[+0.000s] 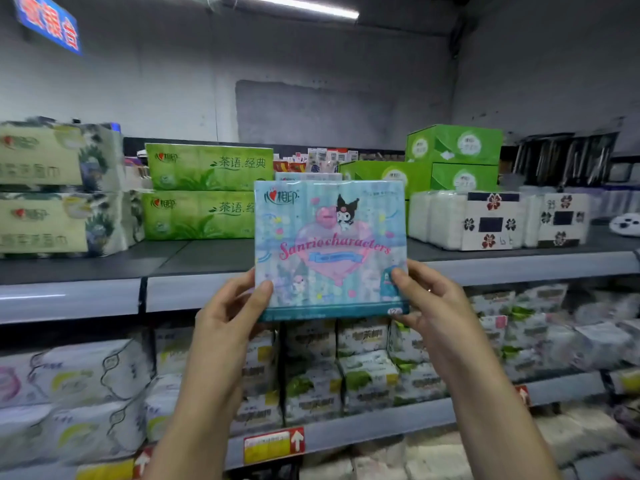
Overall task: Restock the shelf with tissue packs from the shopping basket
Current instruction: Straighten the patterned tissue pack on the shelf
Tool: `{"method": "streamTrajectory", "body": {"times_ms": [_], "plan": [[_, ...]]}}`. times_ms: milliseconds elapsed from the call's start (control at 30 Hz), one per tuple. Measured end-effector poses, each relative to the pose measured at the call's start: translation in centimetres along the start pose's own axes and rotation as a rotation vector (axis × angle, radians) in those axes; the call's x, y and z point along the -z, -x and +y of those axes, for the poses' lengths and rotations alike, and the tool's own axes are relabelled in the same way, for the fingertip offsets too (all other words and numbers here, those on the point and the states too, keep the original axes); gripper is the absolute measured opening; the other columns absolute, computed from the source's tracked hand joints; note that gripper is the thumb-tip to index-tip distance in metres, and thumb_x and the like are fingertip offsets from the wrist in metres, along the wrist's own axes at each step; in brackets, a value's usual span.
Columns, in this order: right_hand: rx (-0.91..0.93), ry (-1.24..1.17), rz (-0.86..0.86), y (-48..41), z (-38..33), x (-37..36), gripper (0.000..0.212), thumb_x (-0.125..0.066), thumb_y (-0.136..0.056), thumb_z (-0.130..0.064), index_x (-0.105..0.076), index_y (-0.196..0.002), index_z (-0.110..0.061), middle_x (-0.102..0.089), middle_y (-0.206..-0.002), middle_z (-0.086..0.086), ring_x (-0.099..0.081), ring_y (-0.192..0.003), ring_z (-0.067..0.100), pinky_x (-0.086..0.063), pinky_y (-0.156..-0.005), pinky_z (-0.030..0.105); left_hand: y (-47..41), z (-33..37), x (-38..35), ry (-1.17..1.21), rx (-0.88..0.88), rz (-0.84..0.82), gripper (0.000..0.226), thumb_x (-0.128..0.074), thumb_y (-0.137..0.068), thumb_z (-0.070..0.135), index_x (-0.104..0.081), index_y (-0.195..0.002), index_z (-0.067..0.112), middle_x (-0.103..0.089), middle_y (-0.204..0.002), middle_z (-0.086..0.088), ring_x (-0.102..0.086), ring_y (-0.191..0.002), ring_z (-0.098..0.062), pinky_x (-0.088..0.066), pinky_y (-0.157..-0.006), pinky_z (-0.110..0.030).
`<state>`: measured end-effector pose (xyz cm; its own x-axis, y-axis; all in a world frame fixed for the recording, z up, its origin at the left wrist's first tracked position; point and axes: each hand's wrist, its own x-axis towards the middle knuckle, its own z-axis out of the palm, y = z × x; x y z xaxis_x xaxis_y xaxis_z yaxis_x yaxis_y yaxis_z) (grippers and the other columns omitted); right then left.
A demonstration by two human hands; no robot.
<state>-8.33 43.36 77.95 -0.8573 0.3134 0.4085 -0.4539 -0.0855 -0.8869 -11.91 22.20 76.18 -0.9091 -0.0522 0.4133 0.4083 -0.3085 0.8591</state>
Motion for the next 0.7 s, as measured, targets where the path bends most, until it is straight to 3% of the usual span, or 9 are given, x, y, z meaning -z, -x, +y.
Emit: {"method": "streamTrajectory", "body": {"times_ms": [133, 267, 467, 533, 633, 700], "plan": [[0.048, -0.011, -0.032, -3.6, -0.2, -0.6, 0.01, -0.061, -0.087, -0.018, -0.067, -0.095, -0.02, -0.073, -0.078, -0.014, -0.069, -0.074, 0.003, -0.053, -0.056, 0.021, -3.2, 1.0, -0.7, -0.058, -0.092, 0.007, 0.036, -0.065, -0.073, 0.038, -0.07, -0.107, 0.026, -0.074, -0.098, 0.011, -0.068, -0.088, -0.002, -0.052, -0.064, -0.013], [0.061, -0.025, -0.05, -7.6, -0.2, -0.9, 0.008, -0.062, -0.087, -0.019, -0.065, -0.094, -0.022, -0.072, -0.077, -0.016, -0.068, -0.073, 0.002, -0.055, -0.064, 0.024, -6.2, 1.6, -1.6, -0.085, -0.127, 0.011, 0.02, -0.066, -0.078, 0.028, -0.068, -0.098, 0.03, -0.074, -0.087, 0.019, -0.069, -0.083, 0.002, -0.052, -0.063, -0.01], [0.108, -0.003, -0.124, -12.9, -0.2, -0.9, 0.007, -0.061, -0.09, -0.019, -0.067, -0.093, -0.019, -0.072, -0.078, -0.015, -0.068, -0.074, 0.0, -0.057, -0.063, 0.02, -10.8, 2.6, -2.8, -0.243, -0.161, -0.019, 0.015, -0.066, -0.085, 0.015, -0.069, -0.085, 0.029, -0.074, -0.075, 0.018, -0.067, -0.072, 0.001, -0.057, -0.073, -0.024], [0.117, 0.041, -0.164, -14.5, -0.2, -0.8, 0.007, -0.061, -0.09, -0.018, -0.066, -0.093, -0.021, -0.072, -0.079, -0.016, -0.067, -0.075, -0.001, -0.057, -0.062, 0.019, -12.1, 2.8, -3.2, -0.265, -0.164, -0.019, 0.017, -0.065, -0.086, 0.012, -0.069, -0.085, 0.028, -0.073, -0.073, 0.018, -0.067, -0.071, 0.001, -0.057, -0.073, -0.023], [0.127, 0.189, -0.223, -16.8, -0.1, -0.9, 0.011, -0.066, -0.087, -0.016, -0.065, -0.094, -0.025, -0.07, -0.09, -0.016, -0.065, -0.079, -0.002, -0.05, -0.059, 0.016, -13.8, 2.6, -4.0, -0.296, -0.169, -0.023, 0.019, -0.061, -0.088, 0.004, -0.068, -0.091, 0.022, -0.072, -0.068, 0.019, -0.066, -0.065, 0.004, -0.056, -0.065, -0.014], [0.136, 0.25, -0.235, -18.1, -0.1, -1.0, 0.015, -0.067, -0.086, -0.015, -0.064, -0.096, -0.025, -0.067, -0.093, -0.016, -0.062, -0.078, -0.003, -0.046, -0.054, 0.011, -14.8, 2.4, -4.4, -0.321, -0.156, -0.04, 0.022, -0.06, -0.088, 0.001, -0.066, -0.103, 0.017, -0.073, -0.076, 0.014, -0.067, -0.065, 0.003, -0.055, -0.063, -0.013]]}}
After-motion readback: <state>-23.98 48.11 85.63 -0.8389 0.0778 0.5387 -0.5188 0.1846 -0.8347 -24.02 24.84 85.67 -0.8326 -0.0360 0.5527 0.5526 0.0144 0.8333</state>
